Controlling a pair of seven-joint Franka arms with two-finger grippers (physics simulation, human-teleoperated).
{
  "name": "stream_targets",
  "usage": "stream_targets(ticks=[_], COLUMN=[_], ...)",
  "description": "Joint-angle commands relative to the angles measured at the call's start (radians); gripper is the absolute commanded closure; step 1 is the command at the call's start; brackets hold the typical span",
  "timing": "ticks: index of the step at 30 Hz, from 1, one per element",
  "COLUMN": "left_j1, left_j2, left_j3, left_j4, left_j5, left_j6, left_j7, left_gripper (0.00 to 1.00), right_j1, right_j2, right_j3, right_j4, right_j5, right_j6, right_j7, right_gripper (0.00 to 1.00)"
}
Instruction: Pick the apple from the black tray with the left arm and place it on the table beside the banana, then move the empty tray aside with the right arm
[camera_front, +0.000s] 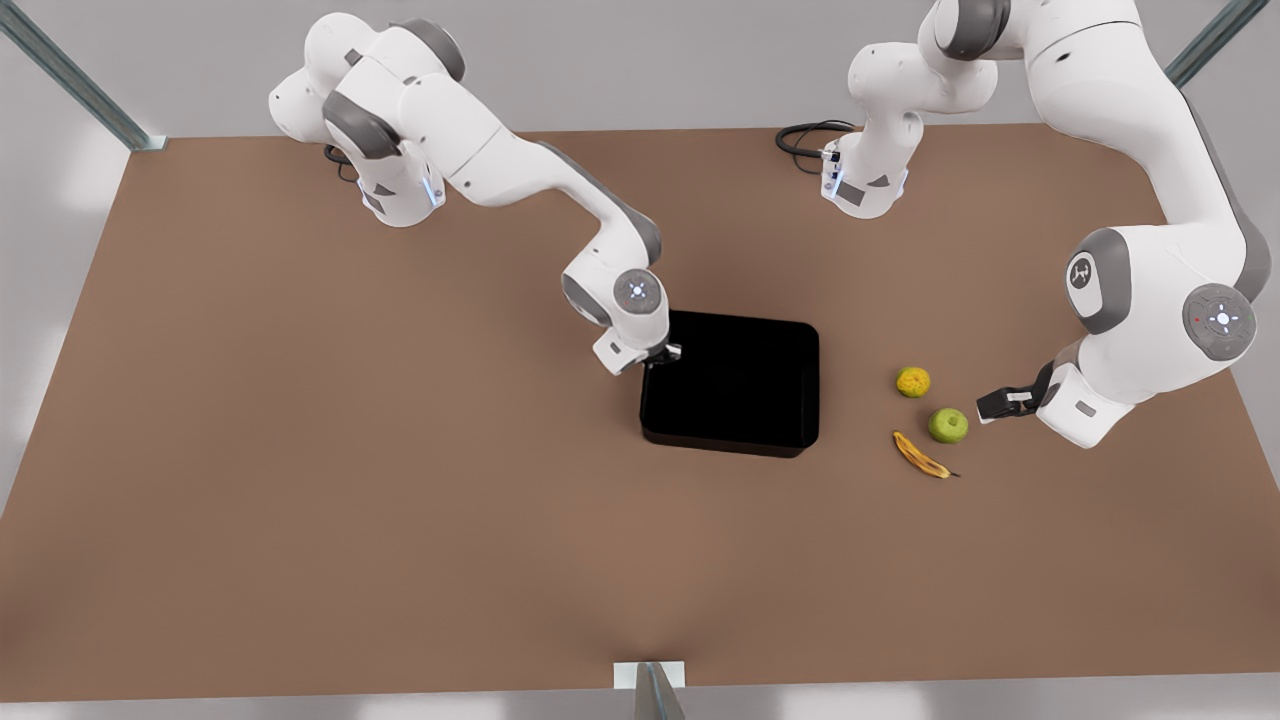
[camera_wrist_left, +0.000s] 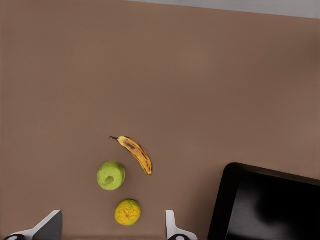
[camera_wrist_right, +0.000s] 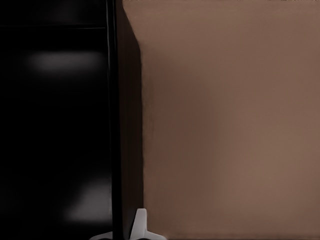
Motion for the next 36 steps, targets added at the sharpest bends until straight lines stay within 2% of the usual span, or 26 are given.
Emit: stream_targets(ticks=[1, 9, 24, 29, 36], left_j1=[0.000, 0.000, 0.000, -0.002, 0.000], left_j2=[-0.001, -0.001, -0.001, -0.003, -0.001], left_j3=[0.000, 0.000, -0.001, -0.004, -0.001], left_j4=[0.000, 0.002, 0.002, 0.017, 0.017], left_j5=[0.001, 0.001, -0.001, -0.003, -0.001], left_j6=[0.000, 0.000, 0.000, -0.020, -0.020], left_j7=[-0.001, 0.000, -0.004, -0.006, -0.005], left_gripper=[0.00, 0.00, 0.00, 0.00, 0.00], right_j1=[0.001, 0.001, -0.003, -0.033, -0.033], right_j2=[-0.013, -0.059, -0.232, -0.292, -0.327], right_j3=[0.003, 0.020, 0.031, -0.015, -0.149], right_j4=[0.004, 0.002, -0.009, -0.009, -0.007], right_j5=[0.001, 0.001, 0.002, 0.024, 0.027], right_j6=[-0.012, -0.061, -0.441, -0.561, -0.643], right_j7=[0.001, 0.001, -0.062, -0.213, -0.441], right_gripper=[0.82, 0.82, 0.82, 0.82, 0.82])
